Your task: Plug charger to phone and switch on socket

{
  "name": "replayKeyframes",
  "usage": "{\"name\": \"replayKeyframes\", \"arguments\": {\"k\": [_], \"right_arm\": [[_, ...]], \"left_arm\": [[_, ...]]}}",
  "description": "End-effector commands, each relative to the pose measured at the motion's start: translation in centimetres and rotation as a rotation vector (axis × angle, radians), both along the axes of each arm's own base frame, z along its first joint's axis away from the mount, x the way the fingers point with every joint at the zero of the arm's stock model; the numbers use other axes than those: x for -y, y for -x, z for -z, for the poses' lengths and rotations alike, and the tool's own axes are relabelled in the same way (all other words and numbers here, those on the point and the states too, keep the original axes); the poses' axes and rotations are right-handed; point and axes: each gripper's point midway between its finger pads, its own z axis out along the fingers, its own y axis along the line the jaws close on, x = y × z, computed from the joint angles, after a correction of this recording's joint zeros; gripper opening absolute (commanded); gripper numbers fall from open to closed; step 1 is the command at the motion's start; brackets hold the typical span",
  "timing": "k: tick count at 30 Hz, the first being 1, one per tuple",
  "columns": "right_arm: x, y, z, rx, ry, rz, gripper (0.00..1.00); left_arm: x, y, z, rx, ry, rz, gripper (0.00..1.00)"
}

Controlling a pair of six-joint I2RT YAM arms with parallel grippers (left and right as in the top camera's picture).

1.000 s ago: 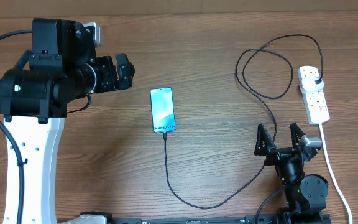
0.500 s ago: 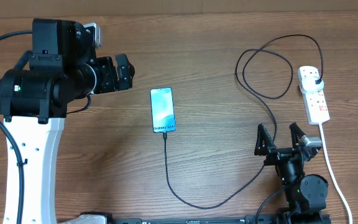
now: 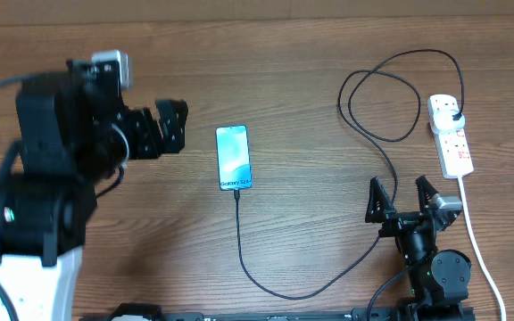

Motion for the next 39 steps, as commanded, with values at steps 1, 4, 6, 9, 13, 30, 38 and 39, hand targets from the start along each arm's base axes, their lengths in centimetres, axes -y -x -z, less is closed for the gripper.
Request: {"name": "replayKeyframes", "arguments": {"k": [1, 4, 6, 9, 13, 30, 38, 39], "right_arm": [[0.1, 0.0, 0.1, 0.006, -0.004, 0.005, 1.00], [0.1, 0.0, 0.1, 0.006, -0.004, 0.005, 1.00], [0.1, 0.0, 0.1, 0.006, -0.004, 0.005, 1.00], [0.1, 0.0, 0.1, 0.006, -0.004, 0.005, 1.00], [0.1, 0.0, 0.1, 0.006, -0.004, 0.005, 1.00], [0.1, 0.0, 0.1, 0.006, -0.004, 0.005, 1.00], [0.1, 0.0, 0.1, 0.006, -0.004, 0.005, 1.00], [0.1, 0.0, 0.1, 0.006, -0.004, 0.005, 1.00]], "left_arm": [[-0.2, 1.3, 1.8, 0.043, 0.001, -0.007, 1.00], [-0.3, 1.9, 3.1, 0.127, -0.001, -0.002, 1.00], [-0.6, 2.3, 4.1, 0.185, -0.014, -0.011, 0.99], [-1.4, 2.6, 6.0, 0.242, -0.031, -0.049, 1.00], [-2.3, 3.2, 9.0, 0.307, -0.054, -0.093, 1.00], [-4.1, 5.1, 18.3, 0.574, -0.285, -0.088, 1.00], [-4.8, 5.2, 19.8, 0.623, -0.311, -0.133, 1.00], [-4.8, 5.3, 20.0, 0.624, -0.317, -0.129, 1.00]]}}
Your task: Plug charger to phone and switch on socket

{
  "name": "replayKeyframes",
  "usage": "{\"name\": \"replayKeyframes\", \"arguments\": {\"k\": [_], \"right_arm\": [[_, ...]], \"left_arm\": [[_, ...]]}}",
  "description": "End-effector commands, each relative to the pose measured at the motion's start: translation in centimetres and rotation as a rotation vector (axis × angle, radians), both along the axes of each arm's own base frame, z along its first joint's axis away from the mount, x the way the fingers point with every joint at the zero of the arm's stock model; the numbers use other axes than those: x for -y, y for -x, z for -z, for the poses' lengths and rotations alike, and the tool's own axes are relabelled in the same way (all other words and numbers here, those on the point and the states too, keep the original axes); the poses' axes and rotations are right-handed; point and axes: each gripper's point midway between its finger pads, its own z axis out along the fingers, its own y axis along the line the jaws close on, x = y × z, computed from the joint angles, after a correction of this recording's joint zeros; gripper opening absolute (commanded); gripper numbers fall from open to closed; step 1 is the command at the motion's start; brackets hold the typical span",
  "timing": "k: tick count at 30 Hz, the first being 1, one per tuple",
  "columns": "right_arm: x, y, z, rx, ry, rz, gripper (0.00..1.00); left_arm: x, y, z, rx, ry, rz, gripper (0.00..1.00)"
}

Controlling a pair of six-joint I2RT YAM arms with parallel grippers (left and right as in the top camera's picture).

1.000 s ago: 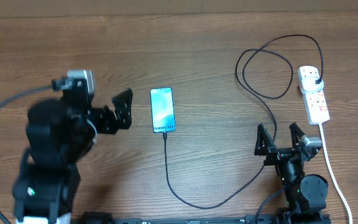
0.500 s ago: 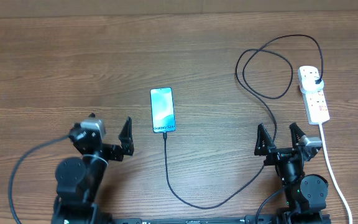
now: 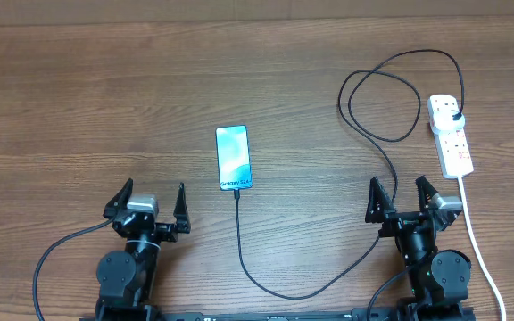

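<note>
A phone [image 3: 233, 158] with a lit blue screen lies face up mid-table. A black cable [image 3: 239, 234] is plugged into its near end and loops right and back to a plug on the white power strip [image 3: 450, 136] at the right. My left gripper [image 3: 145, 203] rests open at the front left, well short of the phone. At the front right my right gripper [image 3: 405, 197] is open, just beside the cable and below the strip.
The strip's white lead [image 3: 476, 241] runs down the right side past my right arm. The cable's large loop [image 3: 391, 94] lies behind the right gripper. Bare wood surrounds the phone.
My left arm was raised with its gripper just left of the phone; now it sits low at the front left edge, gripper open. The right arm, phone and cable are unchanged.
</note>
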Motion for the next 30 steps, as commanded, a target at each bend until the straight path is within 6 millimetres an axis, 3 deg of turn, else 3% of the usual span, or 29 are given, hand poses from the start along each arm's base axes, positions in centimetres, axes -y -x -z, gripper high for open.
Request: {"name": "replayKeyframes", "arguments": {"k": [1, 12, 23, 30], "right_arm": [[0.1, 0.0, 0.1, 0.006, -0.004, 0.005, 1.00], [0.1, 0.0, 0.1, 0.006, -0.004, 0.005, 1.00], [0.1, 0.0, 0.1, 0.006, -0.004, 0.005, 1.00], [0.1, 0.0, 0.1, 0.006, -0.004, 0.005, 1.00]], "left_arm": [[-0.5, 0.0, 0.4, 0.017, -0.047, -0.025, 1.00], [-1.8, 0.6, 1.1, 0.001, -0.096, -0.074, 1.00], [-3.5, 0.7, 0.6, 0.023, -0.083, -0.130, 1.00], [-3.5, 0.7, 0.5, 0.023, -0.084, -0.131, 1.00]]}}
